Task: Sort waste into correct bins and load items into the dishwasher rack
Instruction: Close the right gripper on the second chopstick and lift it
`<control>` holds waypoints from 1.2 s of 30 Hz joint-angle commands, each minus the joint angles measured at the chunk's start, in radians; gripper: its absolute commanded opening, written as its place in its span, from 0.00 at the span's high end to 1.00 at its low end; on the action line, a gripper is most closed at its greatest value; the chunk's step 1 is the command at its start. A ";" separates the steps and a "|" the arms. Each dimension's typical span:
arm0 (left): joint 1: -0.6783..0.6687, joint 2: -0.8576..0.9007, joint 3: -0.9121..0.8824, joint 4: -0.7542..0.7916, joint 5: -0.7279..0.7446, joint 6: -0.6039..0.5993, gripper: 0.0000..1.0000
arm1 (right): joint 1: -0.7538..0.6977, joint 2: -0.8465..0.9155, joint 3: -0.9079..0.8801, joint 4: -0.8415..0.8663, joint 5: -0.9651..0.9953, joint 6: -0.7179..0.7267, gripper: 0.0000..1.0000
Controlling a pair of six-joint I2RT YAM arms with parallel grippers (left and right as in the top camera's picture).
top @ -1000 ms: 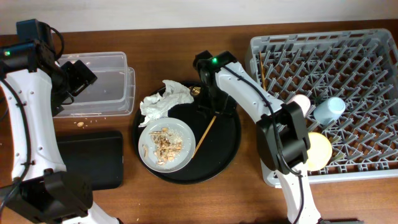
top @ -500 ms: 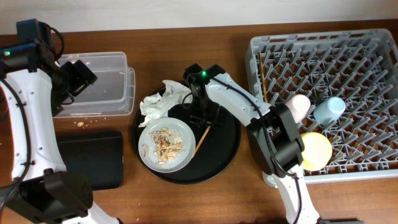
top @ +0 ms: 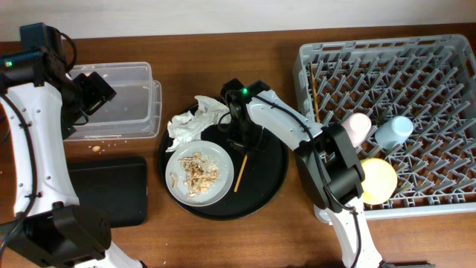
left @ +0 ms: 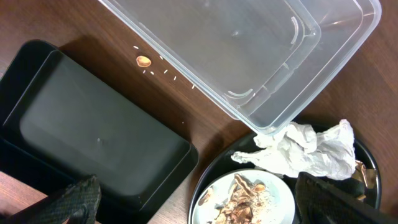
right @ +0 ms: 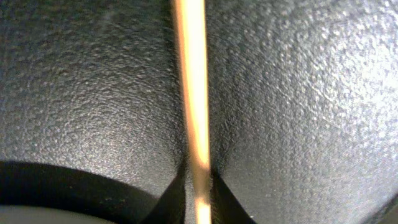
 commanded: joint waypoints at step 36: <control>0.005 -0.027 0.017 -0.001 -0.008 -0.009 0.01 | -0.056 -0.080 -0.034 0.071 -0.024 -0.103 0.83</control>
